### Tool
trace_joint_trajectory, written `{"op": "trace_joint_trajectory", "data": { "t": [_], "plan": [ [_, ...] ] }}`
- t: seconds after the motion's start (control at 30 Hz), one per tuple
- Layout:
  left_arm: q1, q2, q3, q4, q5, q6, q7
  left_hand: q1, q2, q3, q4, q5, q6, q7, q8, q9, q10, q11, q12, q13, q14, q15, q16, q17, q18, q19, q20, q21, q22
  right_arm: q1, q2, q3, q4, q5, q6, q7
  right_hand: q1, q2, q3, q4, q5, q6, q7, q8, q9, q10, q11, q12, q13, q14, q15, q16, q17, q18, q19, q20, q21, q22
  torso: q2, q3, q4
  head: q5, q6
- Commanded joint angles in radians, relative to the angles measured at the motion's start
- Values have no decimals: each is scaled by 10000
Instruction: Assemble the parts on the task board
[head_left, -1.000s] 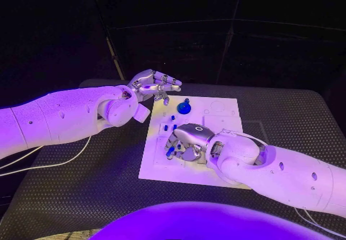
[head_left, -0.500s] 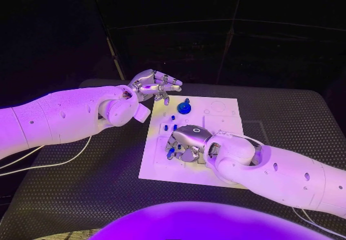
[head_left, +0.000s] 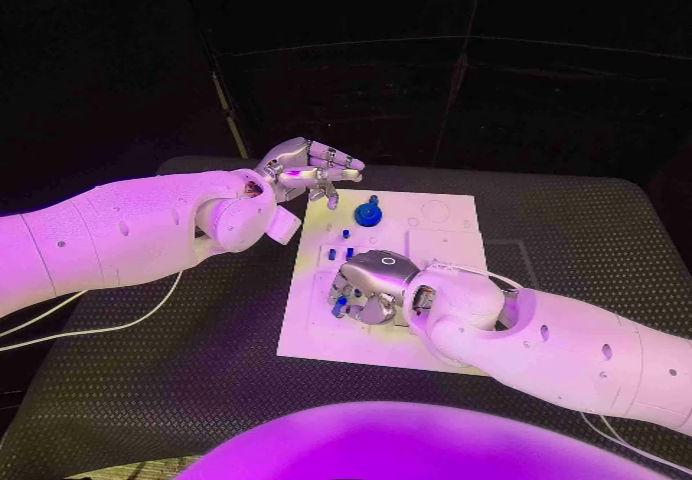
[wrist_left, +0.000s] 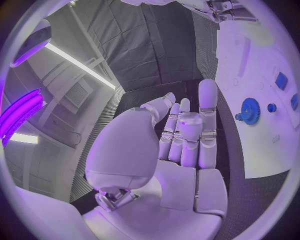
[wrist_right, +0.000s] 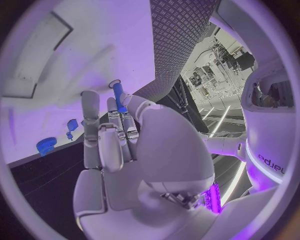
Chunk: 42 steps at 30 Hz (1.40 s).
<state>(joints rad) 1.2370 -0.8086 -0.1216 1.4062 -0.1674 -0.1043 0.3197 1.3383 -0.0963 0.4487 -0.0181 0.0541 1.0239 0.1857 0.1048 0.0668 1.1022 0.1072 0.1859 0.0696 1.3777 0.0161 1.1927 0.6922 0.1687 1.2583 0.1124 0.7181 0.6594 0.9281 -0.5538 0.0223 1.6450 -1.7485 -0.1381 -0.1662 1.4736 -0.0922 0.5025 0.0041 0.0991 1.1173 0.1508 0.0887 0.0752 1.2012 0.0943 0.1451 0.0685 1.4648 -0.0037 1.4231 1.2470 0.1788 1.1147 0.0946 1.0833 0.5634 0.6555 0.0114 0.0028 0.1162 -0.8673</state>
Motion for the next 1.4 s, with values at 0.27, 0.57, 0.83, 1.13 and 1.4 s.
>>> {"op": "trace_joint_trajectory", "data": {
  "t": [0.27,0.57,0.83,1.13,1.4],
  "plan": [
    [18,-25,9,43,46,78,76,-112,22,-42,14,36,-89,-6,-40,2,-64,17,75,1,-102,1,-90,-54,140,-105,12,-69,-22,-18,11,-67,-120,-178,419,-254,-33,34,52,-38,63,105,-4,46,20,319,-197,-12,-7,449,-40,20,-15,-56,-62,1,39,-25,0,11,-5,6,-21],
    [18,-31,9,48,46,87,72,-112,22,-42,14,36,-89,-6,-40,2,-64,17,75,1,-102,1,-90,-54,140,-105,12,-69,-22,-50,-74,-69,-39,-369,286,-391,-41,33,51,-41,64,114,-7,48,22,330,-200,-15,-5,445,-42,13,-30,-57,-61,1,45,-16,-1,11,-7,21,-42],
    [17,-34,9,30,46,102,64,-112,22,-42,14,36,-89,-6,-40,2,-64,17,75,1,-102,1,-90,-54,140,-105,12,-69,-22,-163,-218,-67,168,-613,115,-420,-54,32,54,-52,73,129,-15,52,23,356,-207,-18,-1,448,-47,20,-12,-57,-62,-1,53,-5,-11,-1,-12,-7,-52],
    [18,-50,9,46,46,116,46,-112,22,-42,14,36,-89,-6,-40,2,-64,17,75,1,-102,1,-90,-54,140,-105,12,-69,-22,-190,-207,-67,179,-687,127,-473,-110,4,41,-60,73,116,-9,34,16,356,-204,-53,-4,445,-48,13,-26,-54,-81,-3,51,-18,-12,-5,-3,-32,-45],
    [23,-61,9,68,46,128,24,-112,22,-42,14,36,-89,-6,-40,2,-64,17,75,1,-102,1,-90,-54,140,-105,12,-69,-22,-191,-44,-67,42,-695,72,-397,-463,-164,-52,-7,135,-204,99,-182,-63,53,-89,-357,-39,426,45,-28,-113,-49,-190,63,-3,-133,-14,-12,-7,-54,-37]
  ]
}}
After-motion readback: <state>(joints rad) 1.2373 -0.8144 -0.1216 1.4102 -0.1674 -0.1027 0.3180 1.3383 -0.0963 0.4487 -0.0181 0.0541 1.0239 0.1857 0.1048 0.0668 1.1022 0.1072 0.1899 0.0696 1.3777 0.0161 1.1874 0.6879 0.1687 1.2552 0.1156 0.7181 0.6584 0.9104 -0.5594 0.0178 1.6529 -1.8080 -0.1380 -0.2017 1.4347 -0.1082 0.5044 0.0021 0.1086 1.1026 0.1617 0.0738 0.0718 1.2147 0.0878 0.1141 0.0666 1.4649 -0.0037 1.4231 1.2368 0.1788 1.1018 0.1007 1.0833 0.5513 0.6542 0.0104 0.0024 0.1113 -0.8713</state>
